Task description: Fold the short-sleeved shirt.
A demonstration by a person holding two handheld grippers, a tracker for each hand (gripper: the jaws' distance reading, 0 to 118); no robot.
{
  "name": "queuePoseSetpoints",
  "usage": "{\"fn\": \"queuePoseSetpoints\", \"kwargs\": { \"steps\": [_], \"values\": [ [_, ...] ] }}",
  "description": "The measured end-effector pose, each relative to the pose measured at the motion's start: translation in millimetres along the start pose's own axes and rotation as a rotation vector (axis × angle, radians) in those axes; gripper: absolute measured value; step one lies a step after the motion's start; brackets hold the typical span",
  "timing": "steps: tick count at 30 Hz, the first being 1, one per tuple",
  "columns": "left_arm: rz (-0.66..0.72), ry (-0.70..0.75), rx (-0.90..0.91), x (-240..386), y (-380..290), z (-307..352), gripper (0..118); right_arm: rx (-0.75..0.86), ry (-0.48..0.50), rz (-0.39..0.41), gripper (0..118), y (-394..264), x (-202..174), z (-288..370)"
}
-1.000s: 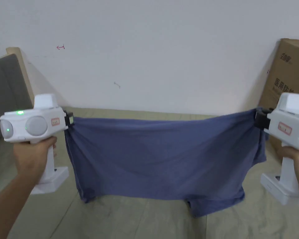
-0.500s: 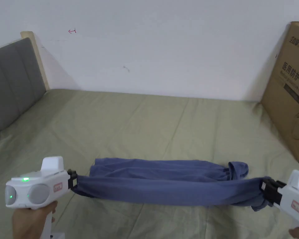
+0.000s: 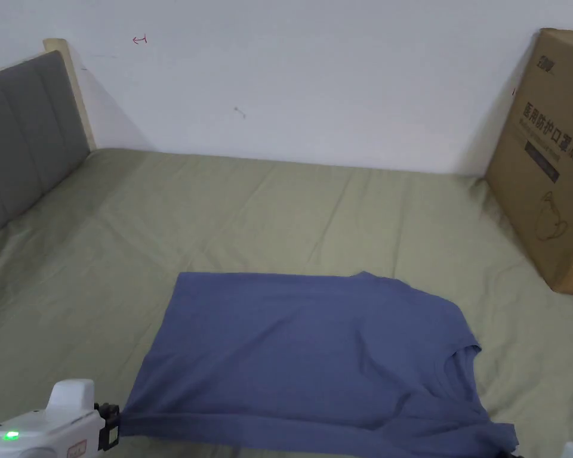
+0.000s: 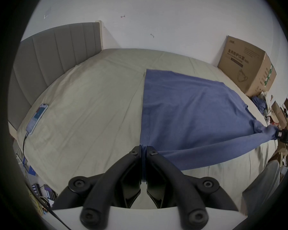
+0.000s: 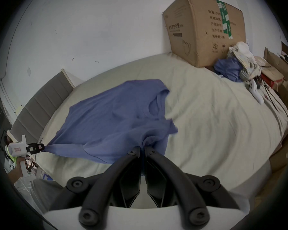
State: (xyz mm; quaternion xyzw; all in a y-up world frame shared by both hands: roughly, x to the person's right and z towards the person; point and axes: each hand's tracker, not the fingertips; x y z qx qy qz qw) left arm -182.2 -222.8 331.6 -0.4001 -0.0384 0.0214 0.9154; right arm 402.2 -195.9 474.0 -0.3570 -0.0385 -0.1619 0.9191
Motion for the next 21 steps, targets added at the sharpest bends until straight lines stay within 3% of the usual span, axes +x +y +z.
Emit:
{"fn": "queuePoseSetpoints", "kwargs": {
  "steps": [7,14,16,17,20,21],
  "values": [
    [0.0,0.003,-0.047,-4.9,-33.1,5.6,2,-0.064,-0.029,-0.017,2,-36.1,11.6,4.6],
    [-0.038,0.036,-0.137,5.2,-47.6,-20.3,2,-0.228,-0.2,0.034,2,-47.0,0.9,-41.6],
    [-0.038,0.048,-0.139,9.8,-46.1,-18.3,10,-0.243,-0.217,0.047,5,-46.6,-3.2,-48.5],
    [-0.036,0.051,-0.142,11.1,-43.6,-17.1,18,-0.246,-0.223,0.043,12,-45.0,-5.3,-48.7],
    [-0.013,0.047,-0.186,15.4,-33.9,-10.7,66,-0.222,-0.227,0.06,69,-37.9,-13.6,-40.2],
    [-0.01,0.049,-0.182,17.2,-31.4,-7.2,81,-0.188,-0.218,0.067,78,-32.6,-16.1,-34.3]
  ]
}}
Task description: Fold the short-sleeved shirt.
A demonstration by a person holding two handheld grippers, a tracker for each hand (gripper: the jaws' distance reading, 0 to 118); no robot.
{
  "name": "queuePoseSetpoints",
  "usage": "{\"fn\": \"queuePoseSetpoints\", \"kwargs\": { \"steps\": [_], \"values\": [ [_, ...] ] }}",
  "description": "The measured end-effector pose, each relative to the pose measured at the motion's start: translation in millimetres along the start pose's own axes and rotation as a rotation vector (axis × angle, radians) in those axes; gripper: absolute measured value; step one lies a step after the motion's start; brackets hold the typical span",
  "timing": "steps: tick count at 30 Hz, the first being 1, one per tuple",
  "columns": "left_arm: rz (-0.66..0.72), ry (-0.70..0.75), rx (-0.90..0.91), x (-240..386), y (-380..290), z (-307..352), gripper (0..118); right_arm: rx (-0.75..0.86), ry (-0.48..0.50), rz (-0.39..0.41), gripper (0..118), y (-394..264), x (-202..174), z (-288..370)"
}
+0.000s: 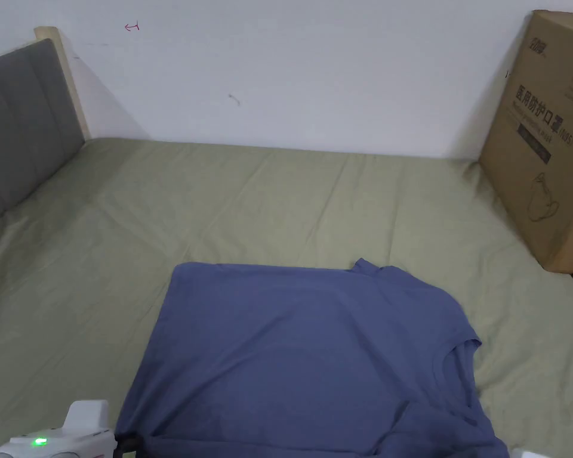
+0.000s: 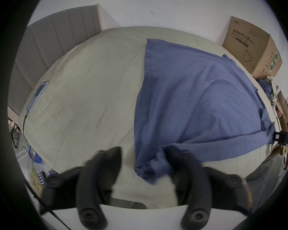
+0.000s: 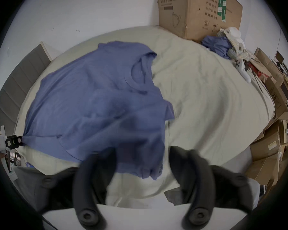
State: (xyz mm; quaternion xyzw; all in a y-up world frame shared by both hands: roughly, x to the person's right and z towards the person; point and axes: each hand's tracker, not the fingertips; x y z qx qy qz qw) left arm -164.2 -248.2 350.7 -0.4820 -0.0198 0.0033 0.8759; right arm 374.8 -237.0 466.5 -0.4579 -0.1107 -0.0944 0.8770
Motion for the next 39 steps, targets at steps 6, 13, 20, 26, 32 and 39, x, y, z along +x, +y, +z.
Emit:
{"fn": "queuePoseSetpoints", "kwargs": {
  "steps": [6,13,20,26,32,39],
  "values": [
    [0.041,-0.015,0.2,13.0,24.0,47.3,94,0.226,0.018,0.007,78,40.3,-13.2,60.2],
    [0.072,-0.057,0.542,36.1,64.7,126.7,94,0.526,0.015,0.055,78,90.5,-35.0,131.0],
    [-0.001,-0.038,0.832,71.6,88.5,177.8,77,0.766,-0.052,0.108,78,109.1,-61.2,177.6],
    [-0.067,-0.006,0.941,99.7,86.8,185.8,22,0.835,-0.098,0.123,57,107.3,-76.5,190.1],
    [-0.094,-0.053,0.924,106.0,86.7,180.1,0,0.852,-0.089,0.148,0,103.1,-80.6,191.4],
    [-0.073,-0.073,0.808,93.3,85.1,164.9,0,0.826,-0.053,0.139,0,101.9,-79.5,185.9]
  ]
}}
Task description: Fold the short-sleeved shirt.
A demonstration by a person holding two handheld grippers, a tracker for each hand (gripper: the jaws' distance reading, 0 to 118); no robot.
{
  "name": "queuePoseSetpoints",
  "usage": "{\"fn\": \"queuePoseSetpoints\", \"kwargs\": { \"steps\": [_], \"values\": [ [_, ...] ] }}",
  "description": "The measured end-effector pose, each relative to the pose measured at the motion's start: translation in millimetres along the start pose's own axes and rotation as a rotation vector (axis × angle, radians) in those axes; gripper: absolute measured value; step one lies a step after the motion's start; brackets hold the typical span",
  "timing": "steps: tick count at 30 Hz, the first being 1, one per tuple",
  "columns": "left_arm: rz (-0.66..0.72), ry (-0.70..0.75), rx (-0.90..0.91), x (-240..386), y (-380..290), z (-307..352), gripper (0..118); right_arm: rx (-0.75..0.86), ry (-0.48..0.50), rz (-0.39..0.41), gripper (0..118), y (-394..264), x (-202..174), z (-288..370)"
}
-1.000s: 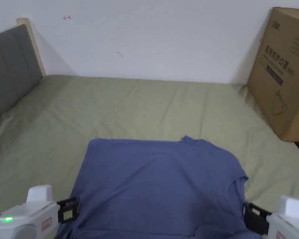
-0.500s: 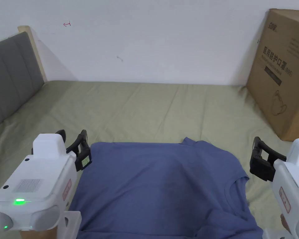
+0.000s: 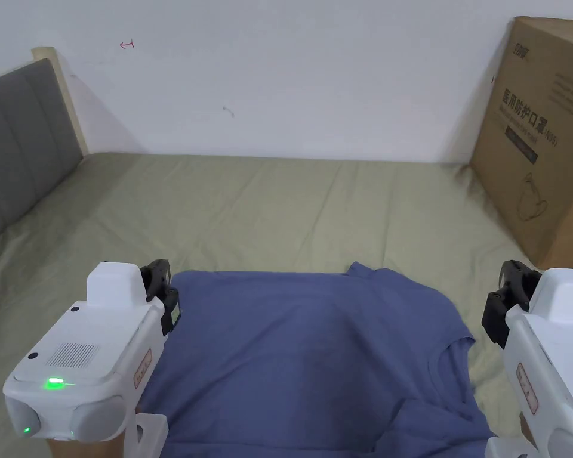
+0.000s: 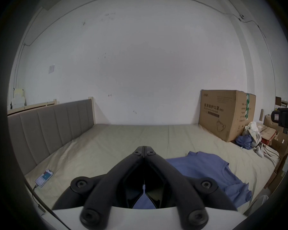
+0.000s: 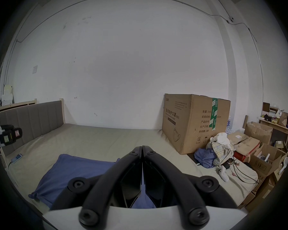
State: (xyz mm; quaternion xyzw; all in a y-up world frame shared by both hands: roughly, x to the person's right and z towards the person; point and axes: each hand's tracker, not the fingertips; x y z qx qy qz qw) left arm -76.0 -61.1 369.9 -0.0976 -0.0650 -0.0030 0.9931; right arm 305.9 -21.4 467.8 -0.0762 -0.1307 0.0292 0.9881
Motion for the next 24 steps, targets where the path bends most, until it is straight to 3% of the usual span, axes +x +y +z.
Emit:
{"fn": "queuePoseSetpoints", "kwargs": {
  "steps": [10,12,13,15,17,24],
  "values": [
    [0.13,0.052,-0.453,-51.5,-92.8,-22.5,2,-0.059,0.024,-0.001,0,-13.2,-2.1,-9.5],
    [0.137,0.095,-0.526,-59.1,-112.7,-23.5,19,-0.069,0.024,0.004,0,-15.9,-3.0,-11.5],
    [0.147,0.103,-0.532,-63.1,-122.7,-23.1,33,-0.075,0.027,0.004,0,-17.4,-3.0,-12.6],
    [0.172,0.127,-0.605,-69.8,-138.0,-24.7,74,-0.085,0.031,0.001,0,-21.8,-2.7,-13.3],
    [0.187,0.155,-0.656,-75.3,-151.7,-24.1,92,-0.097,0.03,-0.001,0,-24.2,-2.9,-15.2],
    [0.146,0.181,-0.77,-77.8,-186.6,-25.8,89,-0.141,0.022,0.002,0,-35.0,-1.5,-17.2]
  ]
}}
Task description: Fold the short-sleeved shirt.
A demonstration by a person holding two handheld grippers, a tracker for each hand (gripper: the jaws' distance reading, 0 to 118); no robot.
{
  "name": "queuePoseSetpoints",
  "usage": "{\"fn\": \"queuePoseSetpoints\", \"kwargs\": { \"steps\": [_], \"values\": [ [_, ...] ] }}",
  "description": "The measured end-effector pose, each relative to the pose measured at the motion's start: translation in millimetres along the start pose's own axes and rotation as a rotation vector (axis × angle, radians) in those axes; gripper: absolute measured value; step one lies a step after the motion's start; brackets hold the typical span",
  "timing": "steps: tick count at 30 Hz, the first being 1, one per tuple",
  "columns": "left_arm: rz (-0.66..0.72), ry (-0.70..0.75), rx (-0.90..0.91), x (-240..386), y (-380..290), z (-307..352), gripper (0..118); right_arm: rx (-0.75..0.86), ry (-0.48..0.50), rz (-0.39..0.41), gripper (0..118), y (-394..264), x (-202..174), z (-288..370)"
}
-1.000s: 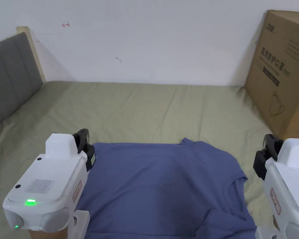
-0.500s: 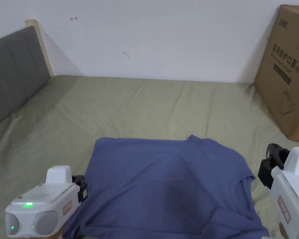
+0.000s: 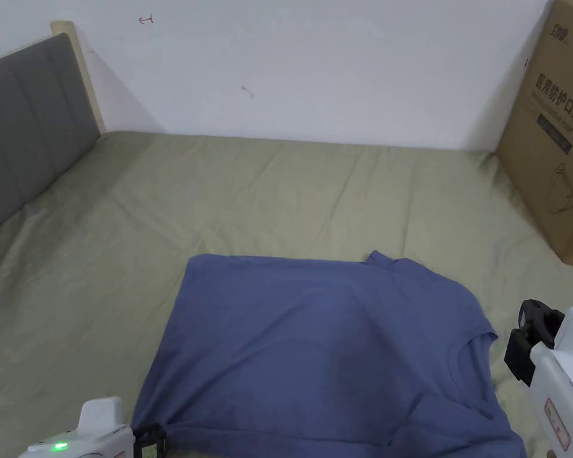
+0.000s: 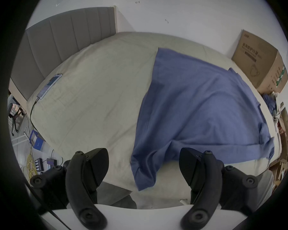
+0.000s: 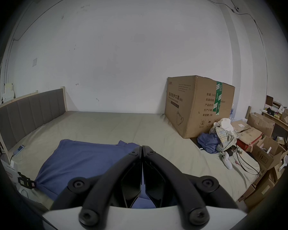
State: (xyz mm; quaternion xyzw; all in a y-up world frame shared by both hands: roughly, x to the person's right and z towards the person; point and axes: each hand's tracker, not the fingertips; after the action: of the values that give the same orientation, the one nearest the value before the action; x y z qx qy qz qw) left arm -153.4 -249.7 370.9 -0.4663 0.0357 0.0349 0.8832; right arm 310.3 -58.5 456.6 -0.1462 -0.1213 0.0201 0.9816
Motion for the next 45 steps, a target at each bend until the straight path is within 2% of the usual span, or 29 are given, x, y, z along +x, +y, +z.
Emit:
{"fn": "queuePoseSetpoints", "kwargs": {
  "steps": [2,3,4,6,10,12,13,14,15,16,17,20,23,24,25,26,27,29,38,45],
  "values": [
    [-0.027,-0.003,-0.017,2.2,-2.1,-8.9,72,-0.011,0.001,0.002,0,-3.1,1.9,-0.5],
    [-0.057,-0.007,-0.017,4.1,-3.4,-13.2,49,-0.017,-0.001,0.002,0,-4.9,2.8,-0.6],
    [-0.094,-0.017,-0.019,7.4,-5.8,-13.9,31,-0.024,-0.004,0.004,0,-6.4,3.6,-1.2],
    [-0.129,-0.067,-0.035,10.5,-8.1,-16.3,10,-0.036,-0.013,0.002,0,-10.8,6.1,0.0],
    [-0.125,-0.064,0.009,13.3,-8.2,-6.1,8,-0.146,-0.022,-0.024,0,-32.2,16.8,-8.3],
    [-0.12,-0.071,0.028,12.2,-4.5,0.7,7,-0.238,-0.022,-0.039,5,-57.3,22.6,-17.9],
    [-0.118,-0.08,0.04,11.2,-2.8,4.6,7,-0.299,-0.021,-0.033,17,-70.0,25.1,-23.5],
    [-0.112,-0.088,0.056,9.9,-0.9,8.7,7,-0.365,-0.011,-0.04,42,-85.5,27.6,-27.8],
    [-0.103,-0.099,0.065,8.4,1.6,12.3,7,-0.429,-0.013,-0.036,76,-101.4,29.6,-33.6],
    [-0.097,-0.109,0.071,8.6,4.8,15.2,7,-0.463,-0.022,-0.044,89,-117.9,31.1,-36.7],
    [-0.097,-0.11,0.077,8.3,6.6,17.2,7,-0.487,-0.016,-0.041,90,-130.6,31.9,-39.2],
    [-0.101,-0.116,0.09,11.6,12.0,22.9,7,-0.637,-0.009,-0.052,90,-164.4,34.2,-49.0],
    [-0.112,-0.115,0.095,13.7,13.7,23.2,7,-0.669,0.017,-0.1,82,-185.9,38.7,-55.7],
    [-0.114,-0.114,0.095,15.9,14.6,23.0,7,-0.669,0.017,-0.096,70,-189.8,38.7,-58.3],
    [-0.116,-0.113,0.095,16.3,14.7,22.9,7,-0.671,0.019,-0.095,53,-190.8,38.3,-59.4],
    [-0.116,-0.111,0.095,16.4,14.7,22.8,7,-0.671,0.023,-0.091,33,-188.8,33.2,-55.2],
    [-0.117,-0.11,0.094,16.5,14.7,22.5,7,-0.671,0.03,-0.078,7,-189.6,31.9,-56.8],
    [-0.118,-0.11,0.089,16.5,15.7,20.1,7,-0.671,0.07,-0.068,4,-188.1,31.6,-57.7],
    [-0.041,-0.159,0.098,6.7,35.6,30.9,7,-0.474,0.065,-0.062,3,-133.3,42.9,-48.1],
    [-0.054,-0.165,0.134,15.5,86.3,28.0,7,-0.381,0.076,-0.014,3,-83.8,37.1,-90.5]
  ]
}}
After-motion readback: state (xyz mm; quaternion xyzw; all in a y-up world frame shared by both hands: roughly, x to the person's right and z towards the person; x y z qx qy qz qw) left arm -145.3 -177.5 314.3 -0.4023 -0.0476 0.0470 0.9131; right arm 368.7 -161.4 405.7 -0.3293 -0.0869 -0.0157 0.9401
